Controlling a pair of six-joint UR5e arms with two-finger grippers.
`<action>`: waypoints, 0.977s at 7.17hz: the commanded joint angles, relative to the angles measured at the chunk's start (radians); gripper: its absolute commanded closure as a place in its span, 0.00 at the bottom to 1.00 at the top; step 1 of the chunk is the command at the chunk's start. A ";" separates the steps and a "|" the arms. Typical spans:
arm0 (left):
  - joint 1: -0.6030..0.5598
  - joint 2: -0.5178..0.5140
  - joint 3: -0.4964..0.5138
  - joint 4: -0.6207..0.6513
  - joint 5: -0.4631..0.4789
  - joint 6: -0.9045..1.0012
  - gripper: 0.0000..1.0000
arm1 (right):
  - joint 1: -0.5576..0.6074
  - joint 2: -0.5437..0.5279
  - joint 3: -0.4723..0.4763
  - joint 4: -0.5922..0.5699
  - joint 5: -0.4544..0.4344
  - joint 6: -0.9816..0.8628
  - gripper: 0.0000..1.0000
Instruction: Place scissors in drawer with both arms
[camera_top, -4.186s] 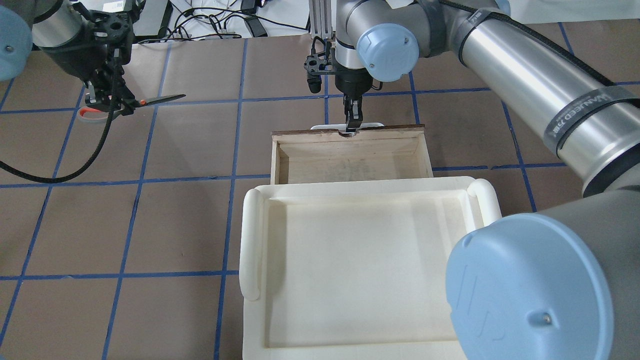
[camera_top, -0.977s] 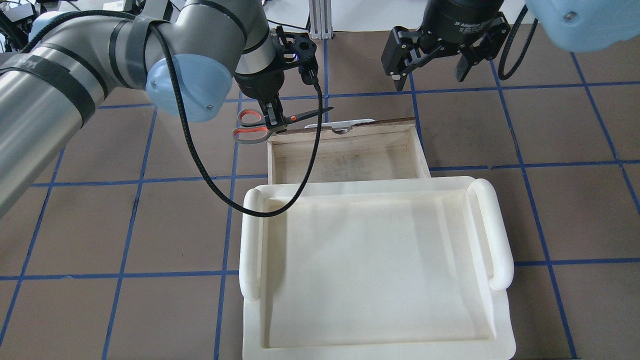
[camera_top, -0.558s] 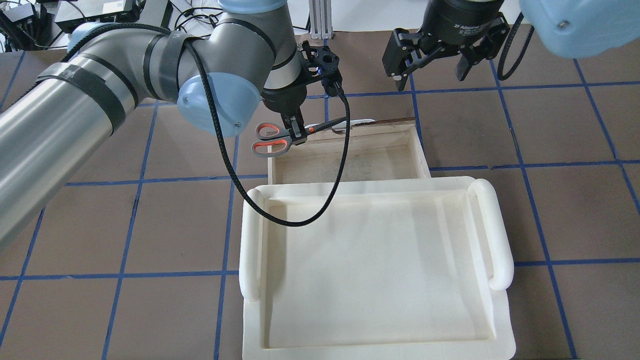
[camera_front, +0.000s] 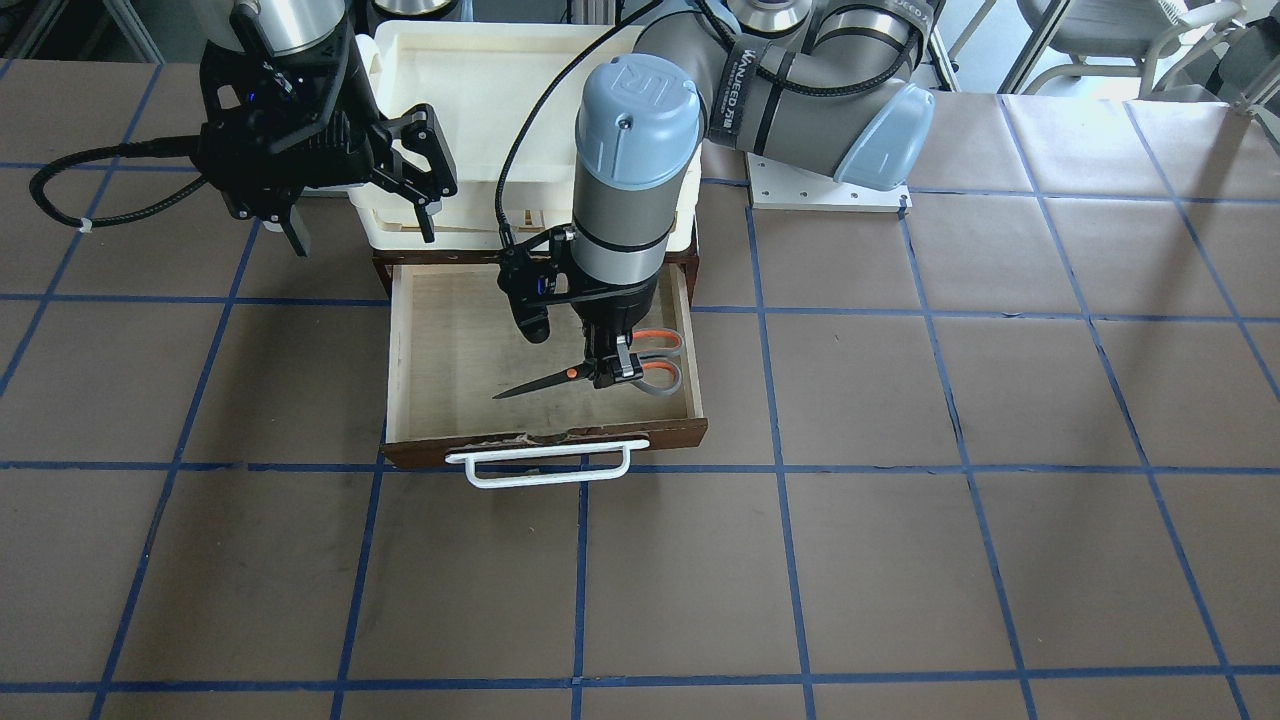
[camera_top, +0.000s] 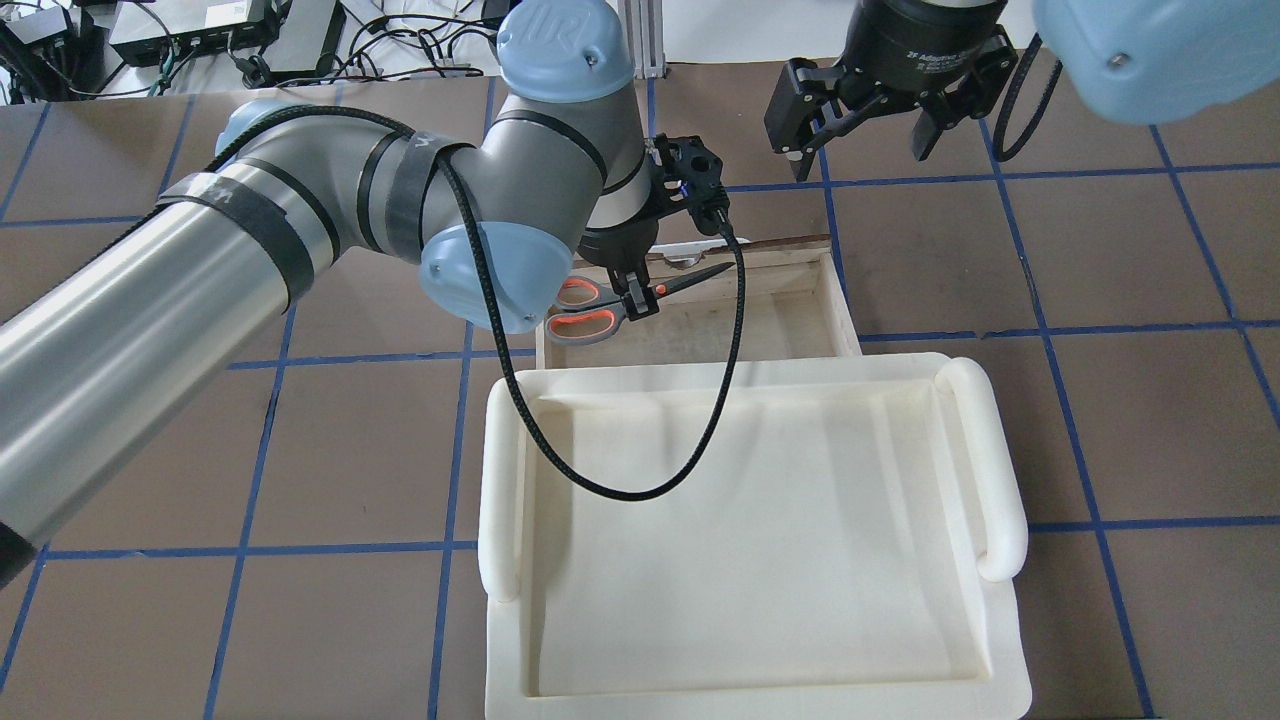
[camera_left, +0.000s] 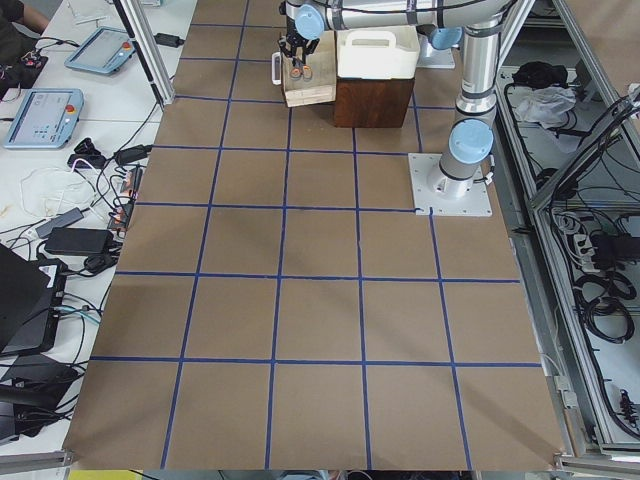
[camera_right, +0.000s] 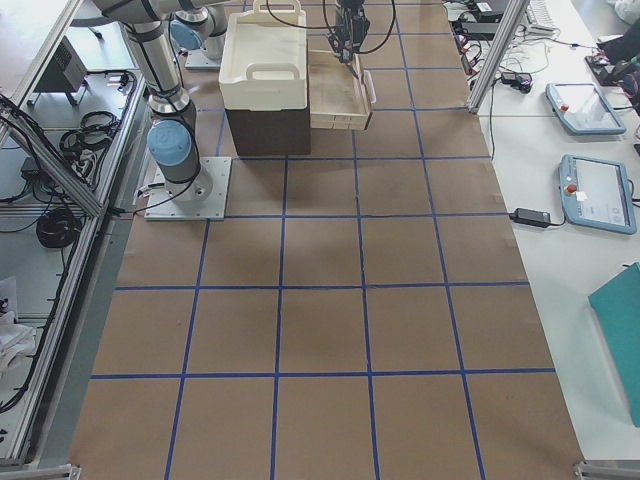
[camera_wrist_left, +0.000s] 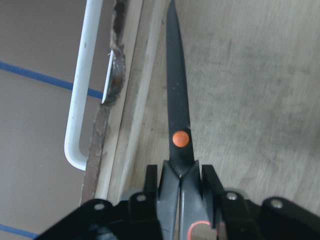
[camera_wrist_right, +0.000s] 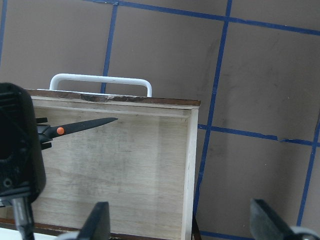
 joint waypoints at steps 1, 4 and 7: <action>-0.018 -0.007 -0.023 0.020 -0.004 -0.017 1.00 | -0.002 0.000 0.000 0.000 -0.001 0.000 0.00; -0.055 -0.013 -0.058 0.023 -0.002 -0.036 1.00 | 0.000 0.000 0.000 -0.002 -0.001 -0.002 0.00; -0.063 -0.019 -0.057 0.025 -0.001 -0.057 0.98 | -0.002 0.000 0.000 -0.002 0.000 -0.002 0.00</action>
